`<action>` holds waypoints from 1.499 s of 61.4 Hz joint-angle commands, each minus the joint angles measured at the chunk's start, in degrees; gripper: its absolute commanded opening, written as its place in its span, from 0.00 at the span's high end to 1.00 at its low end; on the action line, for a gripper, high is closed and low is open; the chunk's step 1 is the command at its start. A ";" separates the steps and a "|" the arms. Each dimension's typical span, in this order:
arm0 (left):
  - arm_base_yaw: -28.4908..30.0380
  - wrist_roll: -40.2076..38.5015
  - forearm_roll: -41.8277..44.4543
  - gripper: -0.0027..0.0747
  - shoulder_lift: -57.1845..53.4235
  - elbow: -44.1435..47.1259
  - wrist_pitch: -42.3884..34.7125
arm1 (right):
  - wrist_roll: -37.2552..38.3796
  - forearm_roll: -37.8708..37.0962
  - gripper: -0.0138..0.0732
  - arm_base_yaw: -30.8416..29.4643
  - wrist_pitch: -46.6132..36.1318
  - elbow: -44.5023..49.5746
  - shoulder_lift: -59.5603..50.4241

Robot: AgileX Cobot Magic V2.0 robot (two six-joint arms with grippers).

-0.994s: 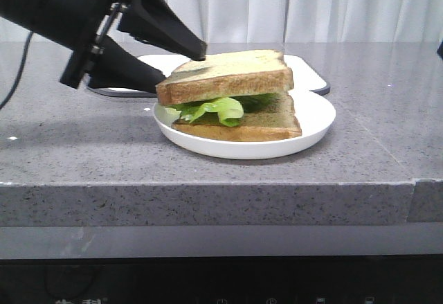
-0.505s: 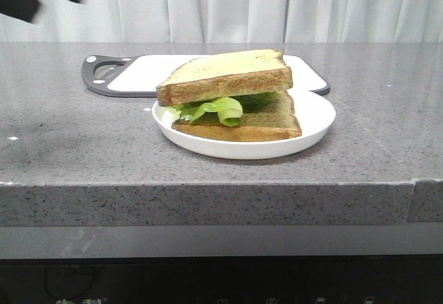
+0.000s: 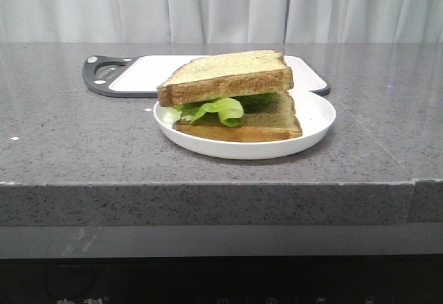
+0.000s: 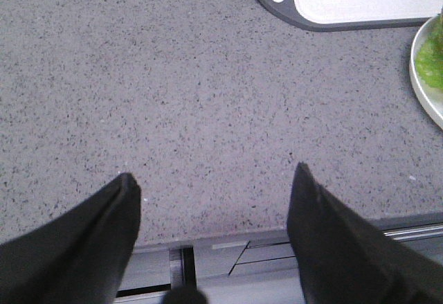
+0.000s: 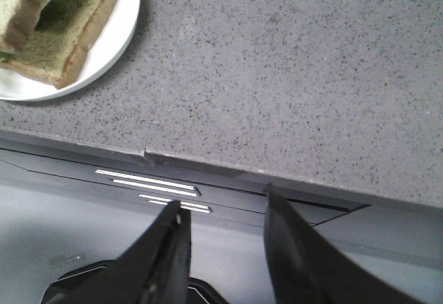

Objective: Left arm grabs bread, right arm adds lettuce

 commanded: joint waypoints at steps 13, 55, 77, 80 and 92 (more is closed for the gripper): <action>0.05 -1.08 0.03 0.50 -8.24 5.47 -9.02 | 0.37 -0.59 0.58 -0.25 -8.35 1.00 -3.93; 0.05 -1.21 -2.42 0.99 -8.34 6.20 -15.42 | 0.37 -0.72 0.98 -0.25 -10.25 2.58 -3.99; -0.09 -1.21 -2.42 0.99 -9.06 7.01 -16.24 | 0.37 -0.72 0.98 -0.25 -10.25 2.58 -3.99; 0.06 -1.21 -2.10 0.99 -10.15 7.95 -16.80 | 0.37 -0.72 0.98 -0.25 -10.25 2.58 -3.99; 2.94 -1.21 -1.31 0.99 -18.88 20.26 -28.01 | 0.37 -0.72 0.98 -0.25 -9.99 2.58 -3.99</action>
